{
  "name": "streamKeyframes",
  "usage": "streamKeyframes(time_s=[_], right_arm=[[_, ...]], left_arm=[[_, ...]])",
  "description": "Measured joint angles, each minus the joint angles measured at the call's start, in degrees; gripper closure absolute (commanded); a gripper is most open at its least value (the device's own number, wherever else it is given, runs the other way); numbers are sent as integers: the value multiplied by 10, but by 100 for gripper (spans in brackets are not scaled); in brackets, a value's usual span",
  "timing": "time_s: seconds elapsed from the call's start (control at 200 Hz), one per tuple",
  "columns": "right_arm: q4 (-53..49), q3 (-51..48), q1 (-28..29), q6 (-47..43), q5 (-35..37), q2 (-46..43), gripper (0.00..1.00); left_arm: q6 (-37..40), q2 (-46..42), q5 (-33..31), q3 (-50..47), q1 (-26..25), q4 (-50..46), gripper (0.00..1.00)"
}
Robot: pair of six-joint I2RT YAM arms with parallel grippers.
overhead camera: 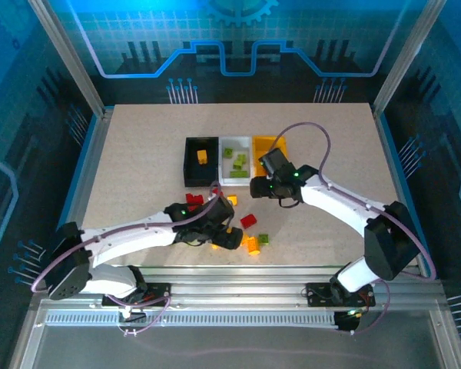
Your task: Sort the legos into containers by color
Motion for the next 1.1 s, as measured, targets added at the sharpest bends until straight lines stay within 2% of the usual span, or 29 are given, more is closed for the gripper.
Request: streamKeyframes(time_s=[0.165,0.36,0.575,0.72,0.81,0.891,1.031,1.101], right_arm=[[12,-10,-8,0,-2,-14,28],[21,-23,-15,0,-4,-33,28],[25,-32,-23,0,-7,-47,28],[25,-37,-26,0,-9,-49,28],[25,-37,-29,0,-13,-49,28],[25,-37,-29,0,-15,-49,28],[29,-37,-29,1,-17,-49,28],[30,-37,-29,2,-17,-48,28]], left_arm=[[4,34,-4,-1,-7,0,15],[3,71,-9,-9,-7,24,23],[6,102,-39,-12,-6,49,34],[6,125,-39,-31,-6,51,29],[7,127,-39,-32,-6,54,31],[7,127,-40,-32,-6,54,35],[4,127,-48,-35,-6,52,51],[2,124,-50,-35,-6,52,56]])
